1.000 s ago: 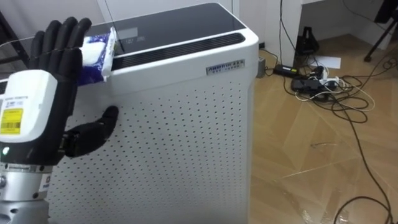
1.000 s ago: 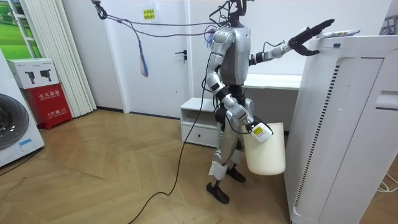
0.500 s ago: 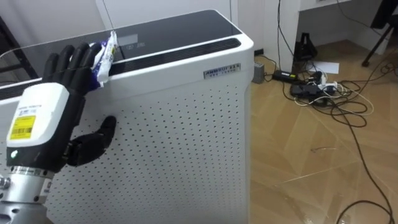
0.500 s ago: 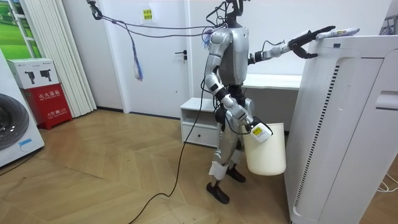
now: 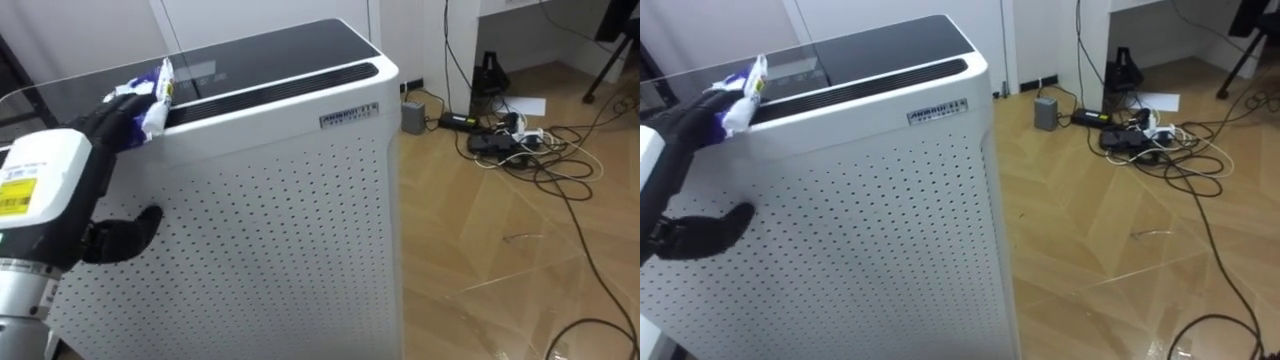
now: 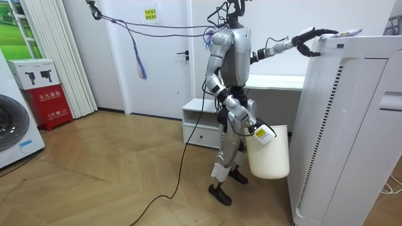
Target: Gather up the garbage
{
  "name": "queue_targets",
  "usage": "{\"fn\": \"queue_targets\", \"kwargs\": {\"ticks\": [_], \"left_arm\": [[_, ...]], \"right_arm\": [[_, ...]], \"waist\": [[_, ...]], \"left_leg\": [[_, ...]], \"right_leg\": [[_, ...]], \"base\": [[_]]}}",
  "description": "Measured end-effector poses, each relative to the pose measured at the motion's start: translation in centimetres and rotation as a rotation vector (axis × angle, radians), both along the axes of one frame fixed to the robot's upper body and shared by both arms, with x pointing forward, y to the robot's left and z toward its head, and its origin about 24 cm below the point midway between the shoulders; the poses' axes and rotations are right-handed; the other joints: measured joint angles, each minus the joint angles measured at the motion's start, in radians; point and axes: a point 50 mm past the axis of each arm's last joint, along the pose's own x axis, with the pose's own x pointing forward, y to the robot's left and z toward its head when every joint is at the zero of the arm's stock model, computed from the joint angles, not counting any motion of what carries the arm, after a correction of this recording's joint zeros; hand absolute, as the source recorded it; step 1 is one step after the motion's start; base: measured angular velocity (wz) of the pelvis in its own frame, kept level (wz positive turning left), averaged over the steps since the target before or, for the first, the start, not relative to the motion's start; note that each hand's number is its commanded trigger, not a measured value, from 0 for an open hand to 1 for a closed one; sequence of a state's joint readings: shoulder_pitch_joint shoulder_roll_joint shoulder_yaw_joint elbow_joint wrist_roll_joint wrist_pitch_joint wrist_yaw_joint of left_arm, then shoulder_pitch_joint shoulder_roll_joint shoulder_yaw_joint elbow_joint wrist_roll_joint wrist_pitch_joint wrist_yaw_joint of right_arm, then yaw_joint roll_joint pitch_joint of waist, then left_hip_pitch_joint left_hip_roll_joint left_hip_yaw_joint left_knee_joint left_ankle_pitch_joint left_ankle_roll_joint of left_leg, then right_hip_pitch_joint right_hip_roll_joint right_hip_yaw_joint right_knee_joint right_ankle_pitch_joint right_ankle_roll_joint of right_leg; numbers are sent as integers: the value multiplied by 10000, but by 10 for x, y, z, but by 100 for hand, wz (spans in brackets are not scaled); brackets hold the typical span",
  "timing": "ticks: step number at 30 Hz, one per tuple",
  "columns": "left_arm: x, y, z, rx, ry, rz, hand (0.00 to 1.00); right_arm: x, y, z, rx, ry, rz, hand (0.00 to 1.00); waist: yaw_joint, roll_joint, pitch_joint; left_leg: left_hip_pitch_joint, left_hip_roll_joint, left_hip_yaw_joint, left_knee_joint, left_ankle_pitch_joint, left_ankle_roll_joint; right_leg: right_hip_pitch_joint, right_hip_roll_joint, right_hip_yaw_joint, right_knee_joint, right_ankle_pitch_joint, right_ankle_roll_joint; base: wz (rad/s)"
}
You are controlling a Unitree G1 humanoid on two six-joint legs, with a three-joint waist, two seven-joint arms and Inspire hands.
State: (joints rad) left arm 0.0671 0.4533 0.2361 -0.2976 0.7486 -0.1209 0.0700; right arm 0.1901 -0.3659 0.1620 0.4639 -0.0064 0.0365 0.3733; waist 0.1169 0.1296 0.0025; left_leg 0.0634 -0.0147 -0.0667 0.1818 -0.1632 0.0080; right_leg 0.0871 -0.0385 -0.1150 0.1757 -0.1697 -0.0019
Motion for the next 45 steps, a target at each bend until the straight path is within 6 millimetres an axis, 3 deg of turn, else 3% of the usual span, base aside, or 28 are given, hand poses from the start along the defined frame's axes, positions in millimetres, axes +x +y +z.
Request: {"fn": "queue_targets", "kwargs": {"ticks": [10,26,31,37,45], "left_arm": [[-2,5,19,-287,-426,151,100],[-3,9,27,-301,-778,333,100],[-4,10,29,-1232,-926,-67,100],[-11,-1,42,-3119,-1359,-1853,100],[-15,-22,46,-6260,-680,-5390,100]], "right_arm": [[4,2,5,-24,-124,24,100],[3,2,4,-77,-116,-35,100],[0,1,3,-21,-29,-75,100],[-3,5,0,173,-45,-127,100],[-5,9,-2,377,-70,-70,100]], "waist": [[-16,21,1],[-24,74,-12],[61,61,7],[200,-85,171],[111,-112,133]], "left_leg": [[-6,-24,6,12,5,-5],[13,-43,122,6,12,6],[12,-69,256,4,14,10],[-44,-77,325,7,12,13],[-289,-117,321,52,12,14]], "right_leg": [[-6,-34,-71,122,-113,0],[41,-91,-164,119,-150,21],[59,-117,-164,104,-188,45],[60,-149,-243,35,-193,53],[-132,-182,-245,103,-199,60]], "base": [[3],[0],[4],[3],[1]]}}
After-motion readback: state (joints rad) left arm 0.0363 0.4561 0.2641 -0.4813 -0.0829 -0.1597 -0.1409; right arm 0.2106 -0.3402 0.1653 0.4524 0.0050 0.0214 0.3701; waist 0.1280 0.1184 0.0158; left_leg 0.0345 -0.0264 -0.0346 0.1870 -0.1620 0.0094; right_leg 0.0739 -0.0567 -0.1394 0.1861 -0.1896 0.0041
